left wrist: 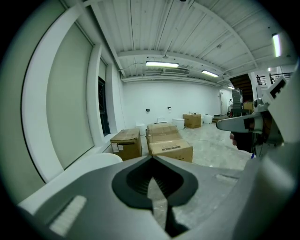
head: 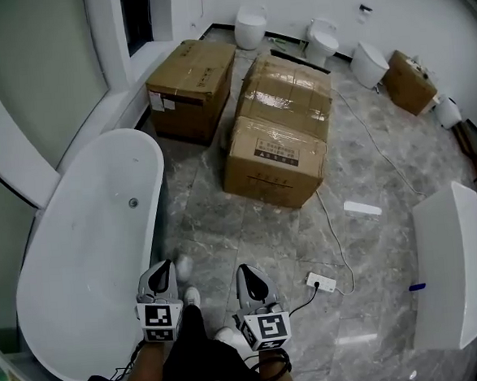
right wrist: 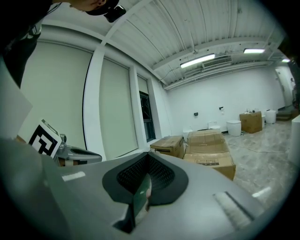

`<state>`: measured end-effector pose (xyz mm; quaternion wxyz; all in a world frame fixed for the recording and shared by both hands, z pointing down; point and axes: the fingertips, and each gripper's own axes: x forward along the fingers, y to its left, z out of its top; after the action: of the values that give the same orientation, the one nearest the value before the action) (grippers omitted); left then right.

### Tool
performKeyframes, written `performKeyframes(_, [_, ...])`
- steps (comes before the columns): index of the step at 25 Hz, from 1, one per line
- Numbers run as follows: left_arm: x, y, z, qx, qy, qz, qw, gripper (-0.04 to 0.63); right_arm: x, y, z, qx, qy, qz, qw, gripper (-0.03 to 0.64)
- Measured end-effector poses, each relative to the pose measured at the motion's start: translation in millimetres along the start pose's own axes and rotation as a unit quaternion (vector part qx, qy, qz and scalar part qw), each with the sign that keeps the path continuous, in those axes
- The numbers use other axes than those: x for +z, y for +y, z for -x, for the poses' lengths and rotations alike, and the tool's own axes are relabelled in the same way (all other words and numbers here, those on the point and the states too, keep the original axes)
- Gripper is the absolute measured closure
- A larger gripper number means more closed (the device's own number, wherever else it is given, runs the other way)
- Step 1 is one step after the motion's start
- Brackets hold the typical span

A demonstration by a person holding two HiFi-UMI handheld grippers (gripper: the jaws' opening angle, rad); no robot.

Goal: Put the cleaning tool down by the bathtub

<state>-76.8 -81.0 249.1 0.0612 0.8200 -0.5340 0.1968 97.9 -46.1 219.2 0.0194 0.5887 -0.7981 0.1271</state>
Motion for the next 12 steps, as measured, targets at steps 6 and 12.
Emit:
performKeyframes(6, [22, 3, 17, -0.006, -0.016, -0.002, 0.9999, 0.595, 17, 2, 18, 0.002, -0.008, -0.004, 1.000, 0.595])
performKeyframes(12, [51, 4, 33, 0.000, -0.047, 0.004, 0.9989, 0.595, 46, 2, 30, -0.004, -0.032, 0.012, 0.999, 0.595])
